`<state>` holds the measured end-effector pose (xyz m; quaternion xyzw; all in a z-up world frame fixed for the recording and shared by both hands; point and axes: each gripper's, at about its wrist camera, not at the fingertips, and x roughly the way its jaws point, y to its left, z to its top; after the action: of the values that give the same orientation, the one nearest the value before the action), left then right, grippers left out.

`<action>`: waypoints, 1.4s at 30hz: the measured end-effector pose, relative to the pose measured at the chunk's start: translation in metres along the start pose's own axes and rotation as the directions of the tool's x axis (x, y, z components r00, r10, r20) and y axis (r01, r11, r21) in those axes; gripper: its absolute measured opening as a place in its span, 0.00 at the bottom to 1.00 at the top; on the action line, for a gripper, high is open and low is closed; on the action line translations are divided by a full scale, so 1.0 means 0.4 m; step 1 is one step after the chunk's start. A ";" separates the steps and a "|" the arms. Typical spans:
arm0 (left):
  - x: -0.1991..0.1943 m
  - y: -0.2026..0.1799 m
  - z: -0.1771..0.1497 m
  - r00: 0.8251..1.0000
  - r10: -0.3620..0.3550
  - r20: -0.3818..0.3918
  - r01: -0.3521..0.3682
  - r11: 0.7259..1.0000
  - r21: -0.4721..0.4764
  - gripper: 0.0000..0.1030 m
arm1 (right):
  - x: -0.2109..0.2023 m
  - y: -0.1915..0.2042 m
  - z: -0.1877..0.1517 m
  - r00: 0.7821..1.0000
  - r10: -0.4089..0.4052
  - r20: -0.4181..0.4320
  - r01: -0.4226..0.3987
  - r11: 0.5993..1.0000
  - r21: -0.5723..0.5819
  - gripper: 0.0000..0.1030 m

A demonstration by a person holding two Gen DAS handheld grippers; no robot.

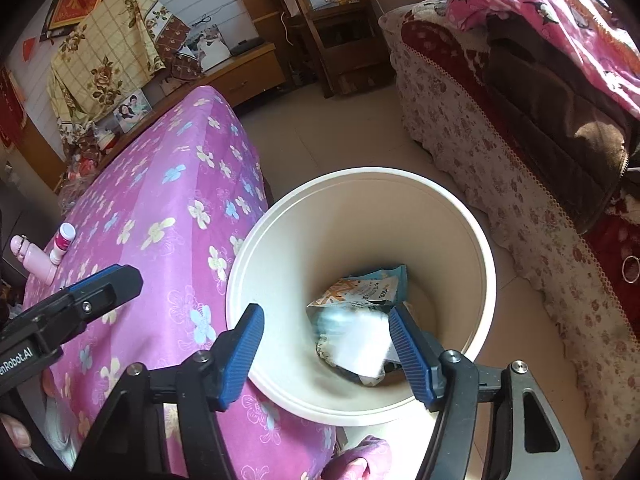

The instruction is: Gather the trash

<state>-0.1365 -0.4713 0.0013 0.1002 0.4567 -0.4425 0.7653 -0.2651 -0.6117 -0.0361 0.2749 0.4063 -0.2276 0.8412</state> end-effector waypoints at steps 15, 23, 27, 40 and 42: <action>-0.177 0.035 -0.064 0.970 0.175 0.168 -0.181 0.983 0.021 0.58 | -0.175 0.115 -0.048 0.983 -0.067 0.173 0.075 0.996 -0.042 0.67; -0.311 0.023 -0.115 0.937 0.203 0.285 -0.230 0.971 0.065 0.58 | -0.283 0.198 -0.103 0.960 -0.049 0.277 0.058 0.998 -0.024 0.67; -0.377 0.030 -0.138 0.921 0.201 0.333 -0.234 0.970 0.060 0.58 | -0.337 0.238 -0.131 0.941 -0.081 0.327 0.094 0.995 -0.024 0.67; -0.510 0.053 -0.192 0.879 0.197 0.434 -0.226 0.974 0.014 0.58 | -0.484 0.318 -0.194 0.880 -0.118 0.460 0.156 0.987 -0.046 0.70; -0.521 0.052 -0.197 0.873 0.197 0.445 -0.226 0.974 0.012 0.58 | -0.497 0.324 -0.201 0.873 -0.125 0.472 0.166 0.985 -0.046 0.70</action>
<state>-0.2085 -0.2930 0.1157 0.0711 0.2433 -0.3816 0.8889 -0.3439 -0.4316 0.1189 0.1447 0.2204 -0.3322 0.9056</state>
